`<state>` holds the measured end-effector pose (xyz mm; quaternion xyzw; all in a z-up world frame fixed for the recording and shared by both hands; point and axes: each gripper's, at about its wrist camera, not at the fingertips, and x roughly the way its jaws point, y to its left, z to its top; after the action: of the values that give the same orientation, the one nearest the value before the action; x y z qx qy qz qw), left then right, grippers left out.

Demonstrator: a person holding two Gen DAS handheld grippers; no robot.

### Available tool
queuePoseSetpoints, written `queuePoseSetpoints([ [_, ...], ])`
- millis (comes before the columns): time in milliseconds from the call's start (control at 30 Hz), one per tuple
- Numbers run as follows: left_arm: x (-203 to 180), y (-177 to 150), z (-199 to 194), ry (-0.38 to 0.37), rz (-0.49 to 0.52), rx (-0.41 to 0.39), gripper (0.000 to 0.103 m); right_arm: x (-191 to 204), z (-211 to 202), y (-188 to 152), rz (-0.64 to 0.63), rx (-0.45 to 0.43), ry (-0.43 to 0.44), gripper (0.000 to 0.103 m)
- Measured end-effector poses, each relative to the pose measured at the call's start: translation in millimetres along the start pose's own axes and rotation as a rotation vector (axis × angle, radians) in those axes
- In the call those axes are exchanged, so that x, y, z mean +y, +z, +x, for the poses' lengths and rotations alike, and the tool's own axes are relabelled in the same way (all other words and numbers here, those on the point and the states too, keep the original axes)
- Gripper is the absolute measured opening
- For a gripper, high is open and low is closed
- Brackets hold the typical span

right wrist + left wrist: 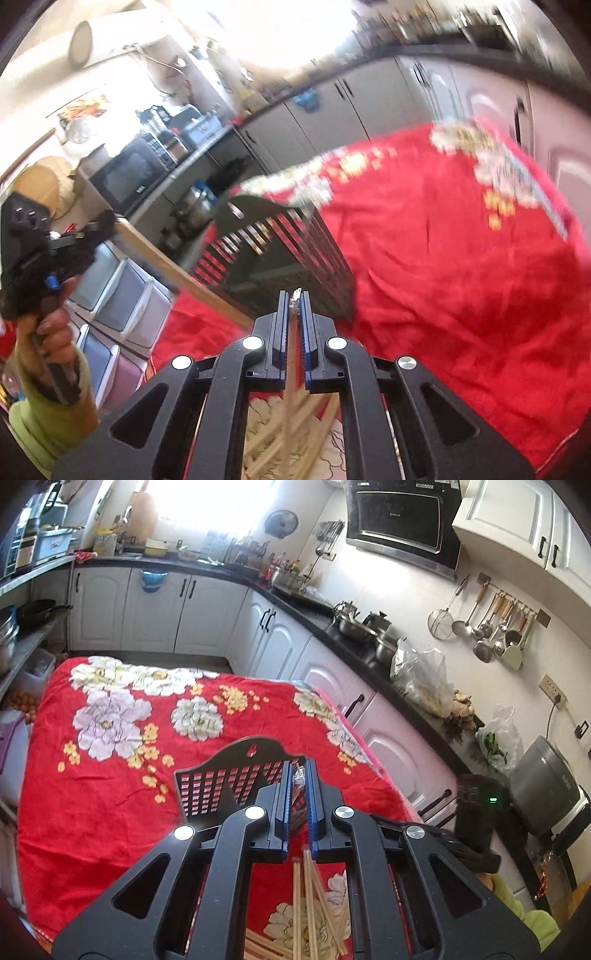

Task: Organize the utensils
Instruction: 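Lift both held chopsticks and carry them over the black caddy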

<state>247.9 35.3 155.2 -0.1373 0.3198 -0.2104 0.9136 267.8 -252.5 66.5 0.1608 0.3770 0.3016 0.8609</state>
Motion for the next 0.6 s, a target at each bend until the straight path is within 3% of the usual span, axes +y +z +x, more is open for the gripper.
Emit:
queuePoseSetpoints([
  [333,-23,41,-26,-0.040,0.040,-0.088,0.004,68,-60,67,-0.194,-0.231,-0.004,0.006],
  [600,-42,73,-45,-0.036,0.090,-0.171,0.004,105,-69,110,-0.275,-0.344,-0.006,0.006],
])
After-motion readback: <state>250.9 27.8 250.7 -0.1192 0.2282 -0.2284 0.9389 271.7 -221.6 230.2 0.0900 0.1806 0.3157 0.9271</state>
